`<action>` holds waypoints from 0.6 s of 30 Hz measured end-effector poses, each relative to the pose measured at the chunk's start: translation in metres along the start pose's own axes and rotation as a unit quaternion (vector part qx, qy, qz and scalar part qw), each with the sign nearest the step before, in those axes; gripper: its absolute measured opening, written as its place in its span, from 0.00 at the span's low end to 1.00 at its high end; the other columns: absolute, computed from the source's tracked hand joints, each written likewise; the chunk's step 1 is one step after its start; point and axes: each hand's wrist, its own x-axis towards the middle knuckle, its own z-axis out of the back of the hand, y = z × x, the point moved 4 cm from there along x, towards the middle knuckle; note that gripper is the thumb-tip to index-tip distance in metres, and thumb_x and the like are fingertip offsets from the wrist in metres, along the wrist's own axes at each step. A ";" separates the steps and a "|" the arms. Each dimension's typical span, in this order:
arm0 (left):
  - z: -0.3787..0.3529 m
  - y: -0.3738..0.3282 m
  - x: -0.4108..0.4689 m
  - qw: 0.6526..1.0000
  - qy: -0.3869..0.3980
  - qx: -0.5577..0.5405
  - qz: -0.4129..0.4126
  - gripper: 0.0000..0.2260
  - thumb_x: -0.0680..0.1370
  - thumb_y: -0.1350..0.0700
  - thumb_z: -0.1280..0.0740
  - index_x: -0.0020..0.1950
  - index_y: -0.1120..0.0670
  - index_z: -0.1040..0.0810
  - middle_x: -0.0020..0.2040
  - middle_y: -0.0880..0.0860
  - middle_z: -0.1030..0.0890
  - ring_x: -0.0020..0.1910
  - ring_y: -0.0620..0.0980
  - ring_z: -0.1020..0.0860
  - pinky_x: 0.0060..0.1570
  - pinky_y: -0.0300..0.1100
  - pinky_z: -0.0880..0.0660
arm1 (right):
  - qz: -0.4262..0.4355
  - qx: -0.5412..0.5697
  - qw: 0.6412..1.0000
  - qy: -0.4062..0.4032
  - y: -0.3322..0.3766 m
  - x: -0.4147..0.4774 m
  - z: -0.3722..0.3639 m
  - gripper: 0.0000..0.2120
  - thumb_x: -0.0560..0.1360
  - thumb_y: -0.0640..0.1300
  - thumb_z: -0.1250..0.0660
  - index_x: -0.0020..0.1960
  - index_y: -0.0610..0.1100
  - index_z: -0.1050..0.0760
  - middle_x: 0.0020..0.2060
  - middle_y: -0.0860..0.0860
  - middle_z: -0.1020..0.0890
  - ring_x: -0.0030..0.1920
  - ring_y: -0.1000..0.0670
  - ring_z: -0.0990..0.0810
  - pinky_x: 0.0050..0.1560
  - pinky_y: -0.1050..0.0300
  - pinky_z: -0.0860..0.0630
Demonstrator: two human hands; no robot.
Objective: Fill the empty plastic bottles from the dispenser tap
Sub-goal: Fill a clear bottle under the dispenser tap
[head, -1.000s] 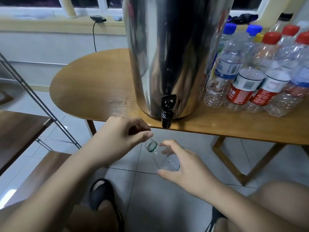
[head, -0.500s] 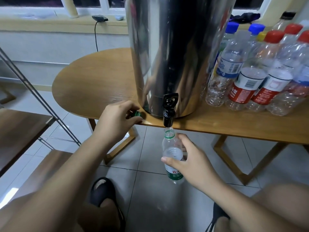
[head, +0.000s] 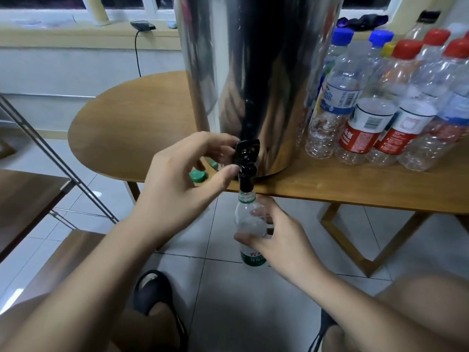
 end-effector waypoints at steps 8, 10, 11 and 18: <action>-0.016 -0.005 0.003 0.999 0.023 0.030 -0.029 0.24 0.75 0.57 0.18 0.68 0.50 0.22 0.53 0.29 0.22 0.50 0.31 0.22 0.49 0.27 0.28 | -0.003 0.009 1.000 0.005 0.004 0.000 0.000 0.36 0.69 0.61 0.17 0.72 0.69 0.31 0.61 0.64 0.20 0.63 0.60 0.21 0.66 0.47 0.20; -0.018 -0.006 0.004 0.999 0.032 0.024 -0.024 0.23 0.75 0.58 0.18 0.66 0.51 0.22 0.53 0.31 0.20 0.49 0.34 0.22 0.48 0.28 0.27 | -0.004 0.012 1.000 0.006 0.004 0.000 -0.001 0.35 0.70 0.60 0.17 0.71 0.69 0.31 0.61 0.64 0.20 0.61 0.61 0.20 0.66 0.48 0.20; -0.017 -0.006 0.004 0.999 0.033 0.023 -0.023 0.22 0.75 0.59 0.18 0.65 0.51 0.22 0.53 0.36 0.18 0.49 0.36 0.21 0.48 0.30 0.26 | -0.003 0.012 1.000 0.004 0.003 0.000 -0.001 0.35 0.70 0.59 0.17 0.70 0.69 0.31 0.61 0.64 0.20 0.60 0.61 0.20 0.66 0.49 0.19; -0.018 -0.010 0.003 0.997 0.011 0.059 -0.050 0.17 0.76 0.59 0.19 0.58 0.51 0.23 0.51 0.44 0.19 0.46 0.38 0.23 0.47 0.26 0.29 | -0.003 0.004 1.000 0.008 -0.004 0.002 -0.007 0.36 0.71 0.59 0.17 0.71 0.69 0.32 0.61 0.63 0.19 0.59 0.61 0.19 0.64 0.54 0.19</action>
